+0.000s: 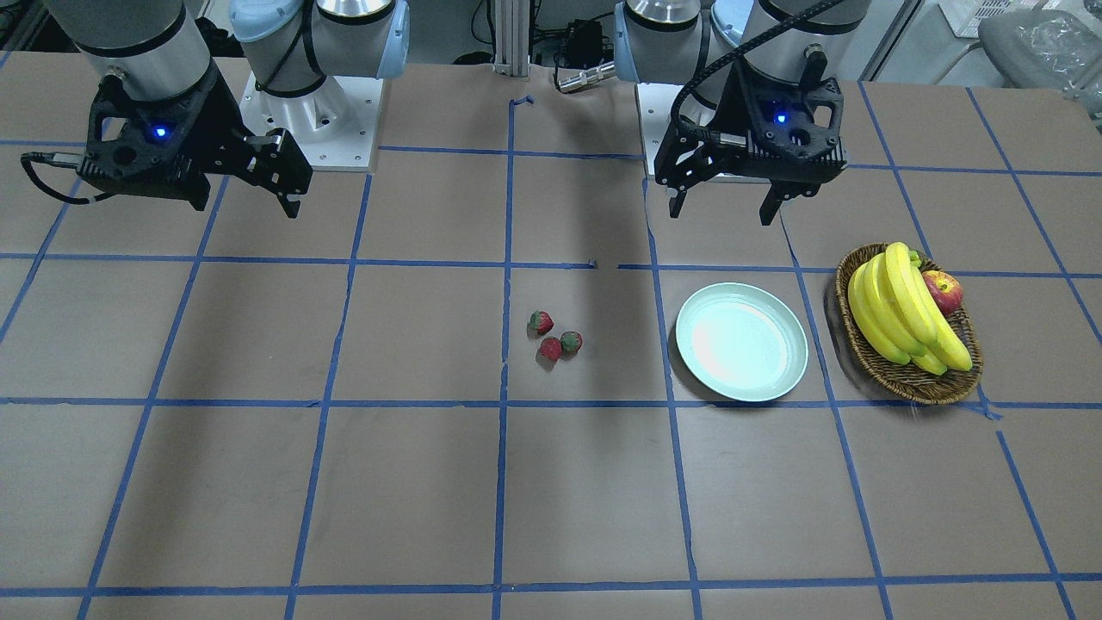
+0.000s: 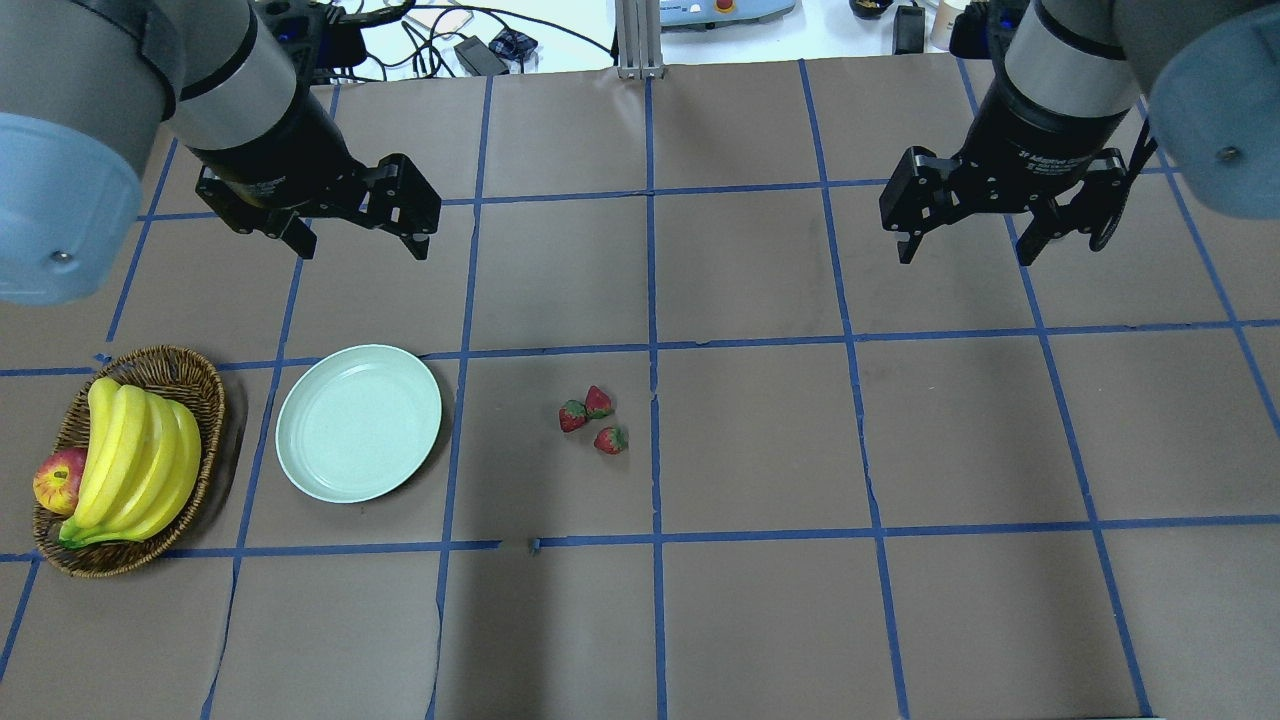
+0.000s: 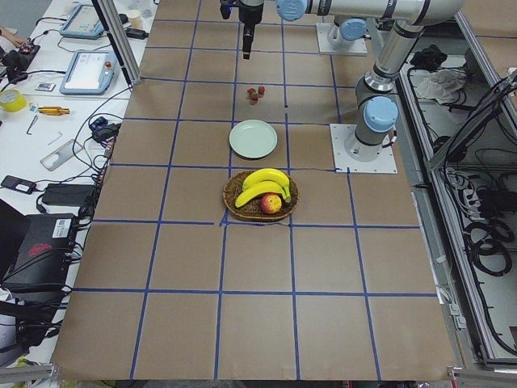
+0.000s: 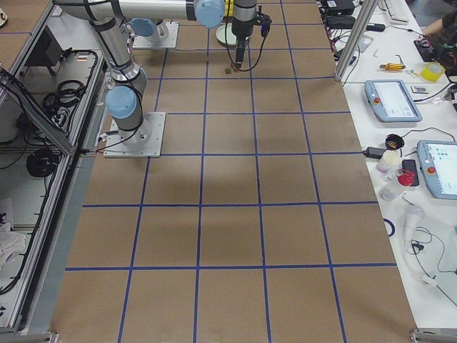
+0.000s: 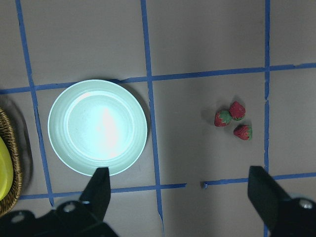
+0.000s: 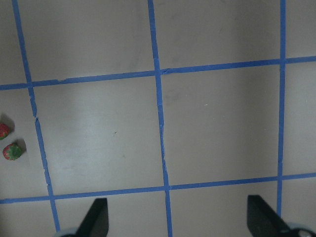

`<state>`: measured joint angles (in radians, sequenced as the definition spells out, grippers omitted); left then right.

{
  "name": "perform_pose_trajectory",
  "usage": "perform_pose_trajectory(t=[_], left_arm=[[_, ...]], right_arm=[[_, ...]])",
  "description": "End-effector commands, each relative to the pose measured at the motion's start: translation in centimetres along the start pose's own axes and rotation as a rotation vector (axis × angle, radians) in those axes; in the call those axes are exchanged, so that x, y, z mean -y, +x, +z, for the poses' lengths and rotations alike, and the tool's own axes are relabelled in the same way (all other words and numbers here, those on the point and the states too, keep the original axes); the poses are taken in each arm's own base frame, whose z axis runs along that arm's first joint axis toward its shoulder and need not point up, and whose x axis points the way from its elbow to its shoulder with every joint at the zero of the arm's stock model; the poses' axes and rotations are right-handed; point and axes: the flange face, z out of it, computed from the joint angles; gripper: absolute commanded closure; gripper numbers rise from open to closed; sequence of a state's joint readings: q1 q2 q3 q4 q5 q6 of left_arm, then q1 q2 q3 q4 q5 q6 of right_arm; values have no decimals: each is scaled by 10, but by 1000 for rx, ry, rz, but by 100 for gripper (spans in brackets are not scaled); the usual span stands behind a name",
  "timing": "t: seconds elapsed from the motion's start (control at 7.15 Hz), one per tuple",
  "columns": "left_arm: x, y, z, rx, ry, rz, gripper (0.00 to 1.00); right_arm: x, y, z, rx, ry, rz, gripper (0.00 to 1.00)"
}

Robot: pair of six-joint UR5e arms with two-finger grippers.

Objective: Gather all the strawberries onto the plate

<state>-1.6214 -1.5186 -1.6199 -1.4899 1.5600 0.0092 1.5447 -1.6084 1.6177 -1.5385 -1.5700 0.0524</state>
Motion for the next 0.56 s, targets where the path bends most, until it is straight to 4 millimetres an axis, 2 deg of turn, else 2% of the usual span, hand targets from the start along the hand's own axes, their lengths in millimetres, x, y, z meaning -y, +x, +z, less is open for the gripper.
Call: perform_pose_trajectory(t=[0.0, 0.28, 0.42], left_arm=[[0, 0, 0, 0, 0, 0, 0], [1, 0, 2, -3, -3, -2, 0], [4, 0, 11, -3, -15, 0, 0]], right_arm=[[-1, -2, 2, 10, -5, -6, 0], [-1, -2, 3, 8, -5, -11, 0], [-1, -2, 4, 8, -6, -11, 0]])
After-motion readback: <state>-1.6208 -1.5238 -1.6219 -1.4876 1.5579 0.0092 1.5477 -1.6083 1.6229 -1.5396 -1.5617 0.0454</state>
